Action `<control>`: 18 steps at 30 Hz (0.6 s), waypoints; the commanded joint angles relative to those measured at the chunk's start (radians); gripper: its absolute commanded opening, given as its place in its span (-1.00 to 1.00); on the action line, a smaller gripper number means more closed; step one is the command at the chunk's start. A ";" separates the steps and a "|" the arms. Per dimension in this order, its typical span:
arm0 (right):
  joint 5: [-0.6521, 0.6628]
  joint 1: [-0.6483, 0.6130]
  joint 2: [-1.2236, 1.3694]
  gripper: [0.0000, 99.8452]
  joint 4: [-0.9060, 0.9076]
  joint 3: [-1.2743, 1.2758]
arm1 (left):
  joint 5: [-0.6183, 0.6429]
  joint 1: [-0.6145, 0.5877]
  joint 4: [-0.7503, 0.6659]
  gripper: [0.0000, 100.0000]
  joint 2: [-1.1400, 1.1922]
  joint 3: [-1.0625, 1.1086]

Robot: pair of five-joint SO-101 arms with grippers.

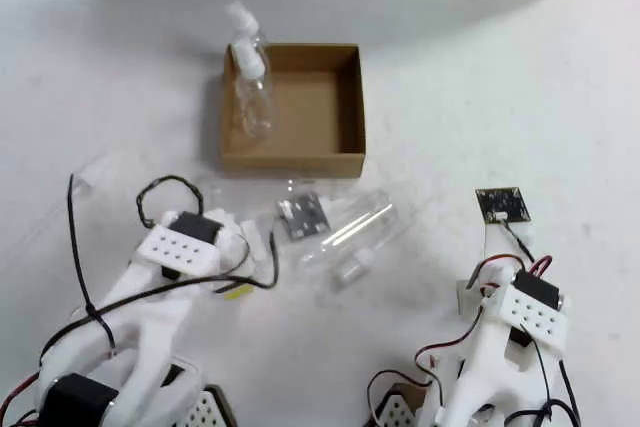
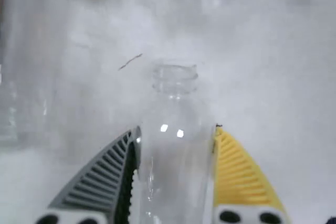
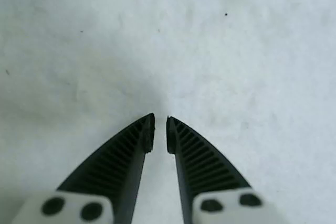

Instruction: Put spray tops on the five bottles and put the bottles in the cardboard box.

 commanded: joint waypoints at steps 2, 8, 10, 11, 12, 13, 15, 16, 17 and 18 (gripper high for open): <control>0.012 -0.001 -0.010 -0.96 -0.013 -0.005 | 0.199 -0.179 -0.011 -0.91 -0.005 -0.044; 0.009 -0.028 -0.019 -0.96 -0.019 0.021 | 0.275 -0.251 -0.072 -0.91 0.001 -0.046; 0.009 -0.062 -0.019 -0.97 -0.031 0.021 | 0.278 -0.255 -0.072 -0.91 0.001 -0.048; 0.011 -0.076 -0.021 -0.96 -0.033 0.012 | 0.278 -0.257 -0.072 -0.91 0.001 -0.048; 0.015 -0.090 -0.025 -0.96 -0.025 -0.017 | 0.279 -0.257 -0.072 -0.91 0.001 -0.048; 0.040 -0.102 -0.033 -0.96 -0.007 -0.052 | 0.279 -0.262 -0.072 -0.91 -0.001 -0.046; 0.152 -0.133 -0.053 -0.96 0.065 -0.132 | 0.281 -0.292 -0.075 -0.91 -0.004 -0.049; 0.206 -0.157 -0.059 -0.96 0.101 -0.170 | 0.288 -0.308 -0.077 -0.91 -0.005 -0.051; 0.250 -0.189 -0.067 -0.96 0.130 -0.204 | 0.308 -0.323 -0.078 -0.91 -0.005 -0.057; 0.281 -0.222 -0.070 -0.96 0.153 -0.230 | 0.331 -0.340 -0.078 -0.91 -0.001 -0.068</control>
